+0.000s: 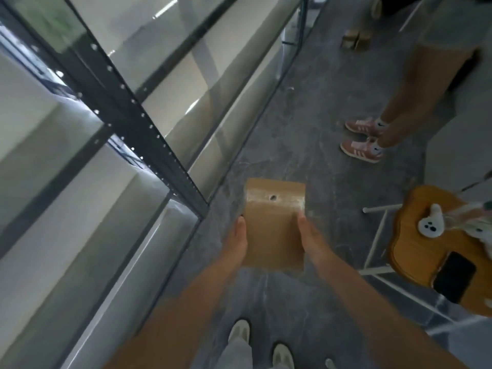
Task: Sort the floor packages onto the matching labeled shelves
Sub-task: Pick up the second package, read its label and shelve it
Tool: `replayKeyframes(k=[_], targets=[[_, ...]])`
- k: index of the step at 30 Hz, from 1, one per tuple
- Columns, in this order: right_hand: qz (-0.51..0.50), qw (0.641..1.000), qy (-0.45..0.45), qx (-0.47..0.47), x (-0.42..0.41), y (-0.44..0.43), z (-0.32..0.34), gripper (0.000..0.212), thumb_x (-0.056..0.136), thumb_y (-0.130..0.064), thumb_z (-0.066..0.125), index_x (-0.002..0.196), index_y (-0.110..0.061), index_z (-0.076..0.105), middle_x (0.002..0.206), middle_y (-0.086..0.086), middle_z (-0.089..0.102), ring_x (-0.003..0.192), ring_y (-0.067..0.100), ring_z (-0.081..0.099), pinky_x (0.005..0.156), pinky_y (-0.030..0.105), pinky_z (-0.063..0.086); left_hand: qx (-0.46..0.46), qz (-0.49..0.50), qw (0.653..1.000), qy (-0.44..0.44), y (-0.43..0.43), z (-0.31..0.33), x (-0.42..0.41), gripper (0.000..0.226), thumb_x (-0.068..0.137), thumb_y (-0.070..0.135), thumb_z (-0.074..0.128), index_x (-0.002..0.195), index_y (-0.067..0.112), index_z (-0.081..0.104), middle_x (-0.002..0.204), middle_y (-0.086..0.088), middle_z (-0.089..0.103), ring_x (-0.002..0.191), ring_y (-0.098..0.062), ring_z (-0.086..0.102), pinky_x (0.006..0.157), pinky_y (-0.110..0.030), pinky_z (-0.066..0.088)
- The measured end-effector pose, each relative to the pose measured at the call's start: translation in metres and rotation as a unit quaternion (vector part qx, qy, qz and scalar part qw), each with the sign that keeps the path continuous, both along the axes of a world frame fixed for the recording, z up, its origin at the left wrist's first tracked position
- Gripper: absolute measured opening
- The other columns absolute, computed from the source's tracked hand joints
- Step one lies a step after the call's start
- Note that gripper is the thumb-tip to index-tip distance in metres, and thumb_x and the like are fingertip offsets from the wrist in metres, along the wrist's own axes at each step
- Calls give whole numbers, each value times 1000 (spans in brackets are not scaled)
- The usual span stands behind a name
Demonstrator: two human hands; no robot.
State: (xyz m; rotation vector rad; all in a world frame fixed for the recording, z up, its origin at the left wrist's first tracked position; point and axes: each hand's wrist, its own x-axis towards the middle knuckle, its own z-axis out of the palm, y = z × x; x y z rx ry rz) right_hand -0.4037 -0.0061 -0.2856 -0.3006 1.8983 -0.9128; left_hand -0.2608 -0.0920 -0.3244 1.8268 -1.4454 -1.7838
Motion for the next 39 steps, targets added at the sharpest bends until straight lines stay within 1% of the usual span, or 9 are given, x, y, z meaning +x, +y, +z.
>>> replayKeyframes(k=[7, 10, 14, 18, 23, 26, 30, 34, 39], targets=[[50, 994, 32, -90, 4, -8, 88, 57, 106, -48, 23, 152, -17, 39, 156, 4, 39, 145, 23, 35, 118, 36, 25, -60, 79, 994, 48, 13, 67, 15, 95, 73, 88, 21, 143, 32, 52, 147, -5, 55, 135, -24, 51, 116, -51, 37], [70, 988, 35, -131, 12, -8, 119, 54, 107, -44, 22, 152, -17, 39, 147, -2, 43, 142, 20, 37, 113, 30, 28, -100, 93, 989, 57, 20, 112, 23, 64, 102, 60, 20, 146, 24, 50, 146, -8, 54, 135, -25, 50, 117, -44, 35], [105, 981, 18, -163, 37, -10, 147, 53, 107, -45, 23, 149, -20, 44, 146, 3, 49, 129, 14, 46, 99, 26, 34, -135, 122, 981, 70, 27, 148, 52, 55, 107, 47, 21, 150, 21, 44, 150, -10, 48, 139, -26, 45, 111, -34, 33], [126, 980, 22, -155, 77, -16, 163, 57, 106, -49, 26, 149, -16, 44, 150, 7, 47, 140, 24, 43, 111, 37, 35, -182, 127, 971, 92, 43, 176, 105, 57, 105, 51, 28, 152, 22, 41, 152, -5, 48, 137, -20, 47, 109, -29, 34], [192, 969, -5, -158, 147, -30, 183, 59, 104, -54, 27, 136, -16, 58, 139, 9, 58, 129, 25, 54, 112, 43, 41, -191, 189, 958, 96, 67, 199, 191, 76, 82, 78, 49, 149, 43, 39, 148, 7, 52, 132, -16, 52, 116, -46, 38], [230, 959, -31, -160, 197, -40, 193, 55, 102, -56, 29, 126, -20, 62, 130, 5, 62, 118, 22, 59, 109, 45, 44, -202, 242, 944, 93, 78, 218, 236, 62, 95, 56, 53, 152, 36, 38, 145, 7, 51, 130, -17, 52, 112, -37, 41], [300, 941, -13, -155, 265, -50, 205, 61, 103, -57, 27, 140, -17, 56, 139, 7, 58, 128, 25, 55, 111, 44, 42, -231, 296, 922, 98, 95, 238, 299, 54, 98, 42, 58, 148, 32, 42, 142, 8, 54, 126, -11, 55, 109, -33, 44], [356, 917, -56, -171, 331, -50, 216, 51, 106, -48, 27, 123, -18, 64, 125, 5, 65, 107, 21, 63, 83, 33, 53, -238, 365, 892, 115, 120, 255, 362, 28, 101, 32, 56, 127, 39, 48, 116, 20, 59, 102, 4, 59, 93, -24, 51], [441, 877, -64, -179, 404, -41, 235, 43, 107, -43, 29, 130, -22, 59, 125, 0, 61, 114, 19, 57, 100, 39, 48, -258, 420, 865, 96, 153, 270, 428, 55, 97, 41, 60, 148, 31, 44, 136, 6, 57, 119, -14, 58, 101, -32, 48]])
